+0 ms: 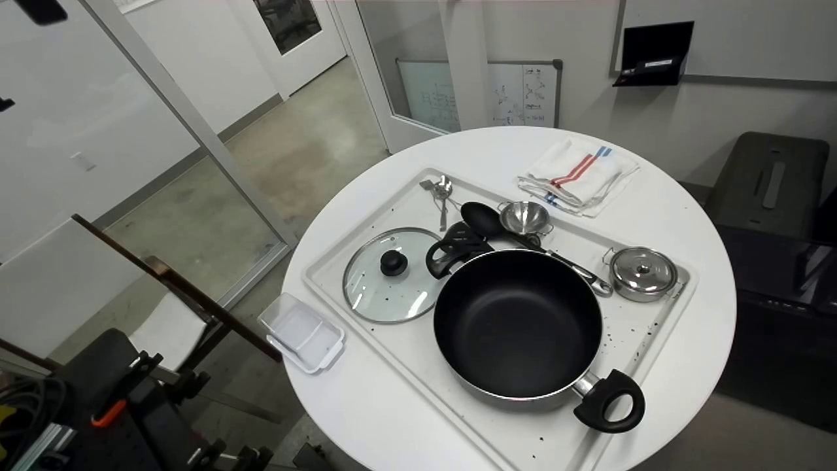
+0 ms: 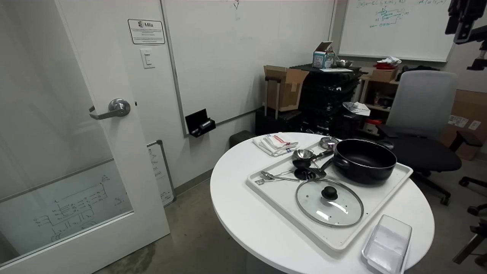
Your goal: Put the lid on the black pot
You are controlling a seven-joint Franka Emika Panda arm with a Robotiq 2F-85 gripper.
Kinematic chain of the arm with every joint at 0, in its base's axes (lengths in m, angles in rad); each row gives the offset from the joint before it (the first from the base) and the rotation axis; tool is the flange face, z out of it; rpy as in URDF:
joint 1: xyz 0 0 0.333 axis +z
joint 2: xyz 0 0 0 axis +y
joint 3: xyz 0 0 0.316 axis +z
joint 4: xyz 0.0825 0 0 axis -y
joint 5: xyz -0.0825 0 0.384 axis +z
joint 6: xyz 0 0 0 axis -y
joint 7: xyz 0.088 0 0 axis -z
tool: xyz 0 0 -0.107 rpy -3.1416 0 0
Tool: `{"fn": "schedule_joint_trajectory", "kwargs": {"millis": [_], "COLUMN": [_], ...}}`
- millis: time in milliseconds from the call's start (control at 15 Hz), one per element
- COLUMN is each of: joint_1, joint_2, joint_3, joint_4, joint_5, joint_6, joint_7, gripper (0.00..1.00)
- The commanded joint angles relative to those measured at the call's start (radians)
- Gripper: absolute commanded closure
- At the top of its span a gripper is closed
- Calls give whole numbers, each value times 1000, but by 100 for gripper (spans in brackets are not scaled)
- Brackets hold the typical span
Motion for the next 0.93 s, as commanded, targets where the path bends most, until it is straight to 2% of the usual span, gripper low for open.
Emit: {"fn": "schedule_joint_trajectory", "kwargs": {"millis": [0, 400, 867], "joint_1": [21, 40, 38], "joint_2": [92, 228, 452], "joint_3": [6, 15, 41], "joint_4": [54, 82, 113], "joint_5": [11, 84, 181], "joint_6": [-33, 48, 302], "joint_7": [-23, -14, 6], "gripper": [0, 0, 0]}}
